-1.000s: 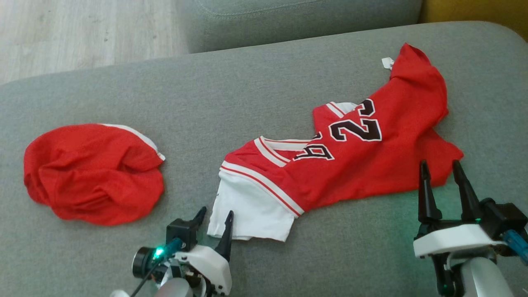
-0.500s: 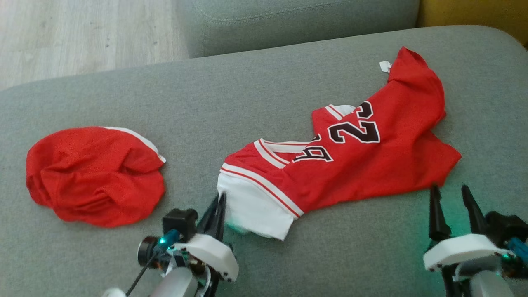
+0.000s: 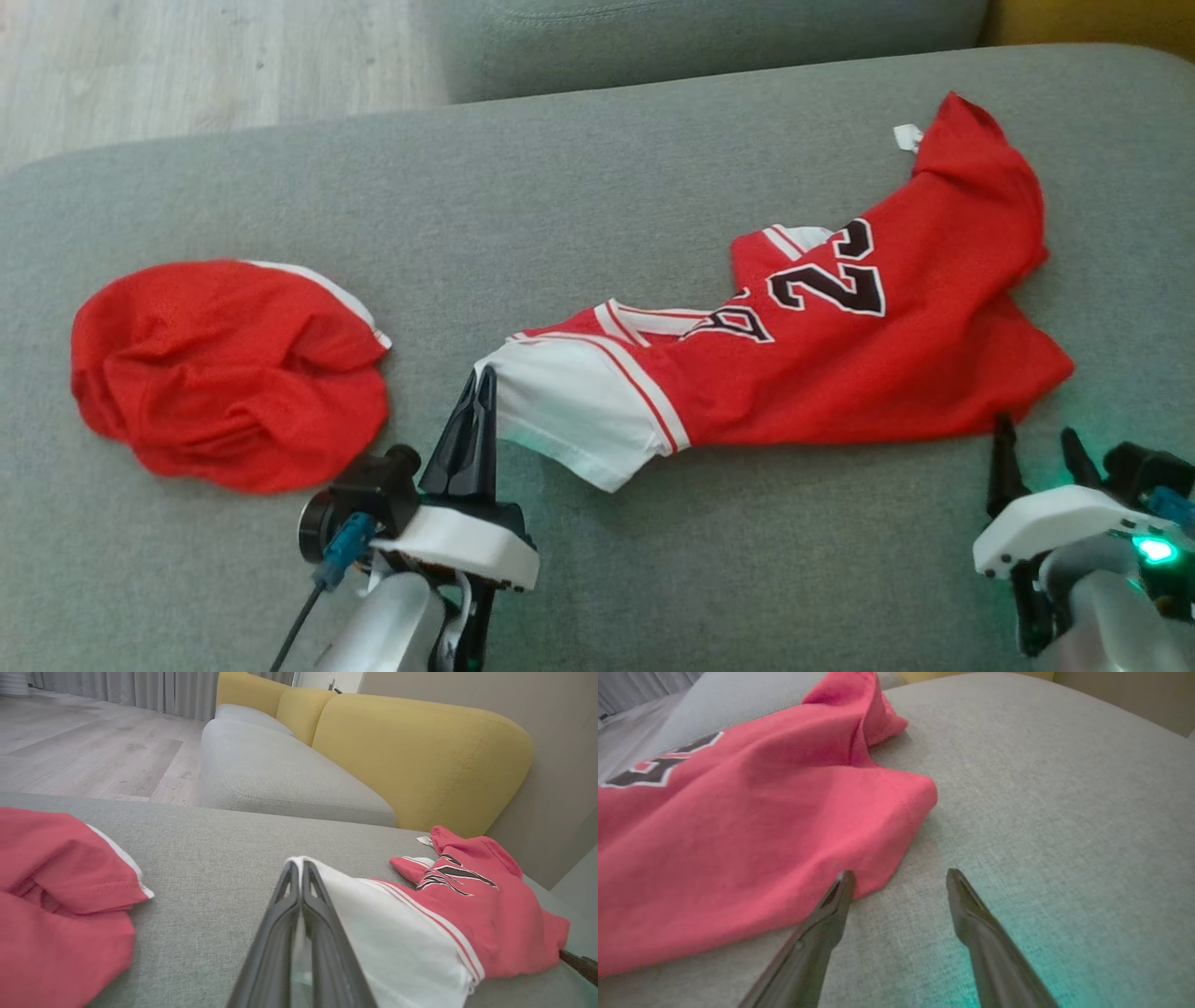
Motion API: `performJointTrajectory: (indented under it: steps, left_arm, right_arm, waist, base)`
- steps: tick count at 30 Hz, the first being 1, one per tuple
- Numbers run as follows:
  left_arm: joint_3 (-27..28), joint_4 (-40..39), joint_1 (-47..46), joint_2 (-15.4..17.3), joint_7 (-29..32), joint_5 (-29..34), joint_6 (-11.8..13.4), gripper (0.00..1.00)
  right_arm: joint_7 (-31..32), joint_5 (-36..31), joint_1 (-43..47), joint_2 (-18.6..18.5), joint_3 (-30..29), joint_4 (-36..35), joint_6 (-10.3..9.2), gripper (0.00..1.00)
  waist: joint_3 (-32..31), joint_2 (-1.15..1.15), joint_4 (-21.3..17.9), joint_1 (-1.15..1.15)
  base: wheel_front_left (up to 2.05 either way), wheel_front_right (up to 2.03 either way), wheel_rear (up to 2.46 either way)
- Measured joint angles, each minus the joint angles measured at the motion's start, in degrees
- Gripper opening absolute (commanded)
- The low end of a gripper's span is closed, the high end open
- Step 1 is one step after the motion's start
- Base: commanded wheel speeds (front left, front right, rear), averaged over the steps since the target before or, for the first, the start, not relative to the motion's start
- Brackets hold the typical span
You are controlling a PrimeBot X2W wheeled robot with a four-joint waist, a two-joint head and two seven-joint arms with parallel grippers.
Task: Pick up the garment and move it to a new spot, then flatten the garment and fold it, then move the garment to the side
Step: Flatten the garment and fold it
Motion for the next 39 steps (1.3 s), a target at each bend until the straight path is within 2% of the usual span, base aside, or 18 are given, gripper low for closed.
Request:
performJointTrajectory:
  steps: [7, 20, 23, 24, 25, 33, 36, 39]
  left_arm:
    - [0.23, -1.31, 0.04, 0.0, 0.0, 0.52, -0.02, 0.0]
    - [0.22, -1.21, 0.04, 0.0, -0.01, 0.52, -0.11, 0.0]
    - [0.18, -0.57, 0.04, 0.0, -0.01, 0.52, -0.22, 0.03]
    - [0.18, -0.33, 0.04, 0.0, -0.01, 0.51, -0.3, 0.04]
    - [0.18, -0.14, 0.04, 0.0, -0.01, 0.51, -0.37, 0.04]
    - [1.38, 0.3, 0.18, -0.01, -0.01, 0.51, -0.51, 0.03]
    - [1.79, -0.45, 0.48, -0.03, -0.01, 0.48, -0.53, 0.0]
    - [2.94, -1.89, 1.14, -0.07, -0.01, -0.67, -0.65, 0.0]
  right_arm:
    - [-2.3, -5.12, -4.39, -0.01, -5.59, 6.95, 0.0, 1.0]
    - [-4.55, -14.94, -11.29, -0.29, -9.17, 15.18, 0.0, 1.0]
    - [-4.64, -16.69, -11.81, -0.33, -9.55, 15.95, 0.0, 1.0]
    - [-4.71, -17.18, -11.96, -0.37, -9.68, 16.25, 0.0, 0.53]
    - [-4.72, -17.51, -12.16, -0.38, -9.88, 16.62, 0.0, 0.01]
    - [-4.72, -17.44, -12.29, -0.12, -11.35, 17.4, 0.0, 0.0]
    - [-4.81, -16.07, -11.68, -0.11, -11.15, 15.01, 0.0, 0.0]
    - [-4.98, -13.7, -11.34, -0.12, -8.42, 11.59, 0.0, 0.0]
  waist:
    - [0.75, 0.0, 1.21, 0.0]
    - [1.39, 0.0, 2.04, 0.0]
    - [1.25, 0.0, 2.03, 0.0]
    - [1.16, 0.0, 2.01, 0.0]
    - [1.02, 0.0, 1.99, 0.0]
    - [-1.03, 0.0, 0.91, 0.0]
    - [-2.11, 0.0, 0.25, 0.0]
    - [-3.28, 0.0, -0.51, -0.01]
  base:
    - [0.0, 0.0, 0.0]
    - [0.0, 0.0, 0.0]
    - [0.0, 0.0, 0.0]
    - [0.0, 0.0, 0.0]
    - [0.0, 0.0, 0.0]
    - [0.0, 0.0, 0.0]
    - [0.0, 0.0, 0.0]
    - [0.0, 0.0, 0.0]
